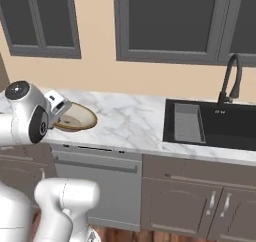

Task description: Clear the mugs and bowl far away from the sink.

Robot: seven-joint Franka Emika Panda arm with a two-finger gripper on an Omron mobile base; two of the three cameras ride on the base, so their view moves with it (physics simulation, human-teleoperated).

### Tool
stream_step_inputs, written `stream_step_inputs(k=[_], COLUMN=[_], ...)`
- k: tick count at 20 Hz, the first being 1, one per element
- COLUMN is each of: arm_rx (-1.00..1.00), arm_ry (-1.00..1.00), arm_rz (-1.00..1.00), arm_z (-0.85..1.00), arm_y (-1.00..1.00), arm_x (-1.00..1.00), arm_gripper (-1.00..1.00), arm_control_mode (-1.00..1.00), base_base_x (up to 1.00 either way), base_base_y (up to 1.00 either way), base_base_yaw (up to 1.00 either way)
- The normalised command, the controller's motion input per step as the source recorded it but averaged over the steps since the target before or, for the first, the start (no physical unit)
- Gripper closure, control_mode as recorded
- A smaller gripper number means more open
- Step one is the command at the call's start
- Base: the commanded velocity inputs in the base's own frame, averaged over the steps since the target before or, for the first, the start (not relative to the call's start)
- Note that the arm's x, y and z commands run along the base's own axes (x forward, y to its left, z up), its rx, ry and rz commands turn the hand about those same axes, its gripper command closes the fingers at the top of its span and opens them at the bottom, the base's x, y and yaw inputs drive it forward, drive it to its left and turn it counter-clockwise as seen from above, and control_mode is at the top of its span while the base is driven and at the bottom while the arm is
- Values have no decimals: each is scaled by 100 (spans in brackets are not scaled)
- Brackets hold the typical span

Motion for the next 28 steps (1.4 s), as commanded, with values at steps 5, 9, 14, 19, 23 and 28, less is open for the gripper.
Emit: stream_step_inputs(k=[5,9,14,19,23,28], arm_rx=[0,0,0,0,0,0], arm_ry=[0,0,0,0,0,0], arm_rz=[0,0,0,0,0,0], arm_z=[0,0,0,0,0,0], arm_y=[0,0,0,0,0,0], arm_x=[0,0,0,0,0,0], arm_gripper=[100,100,100,100,100,100], arm_control_mode=[100,100,100,100,100,100], base_base_x=[-72,-58,-48,-36,-36,-16], base_base_y=[0,-3,-3,-2,0,0], base_base_yaw=[23,59,77,91,95,96])
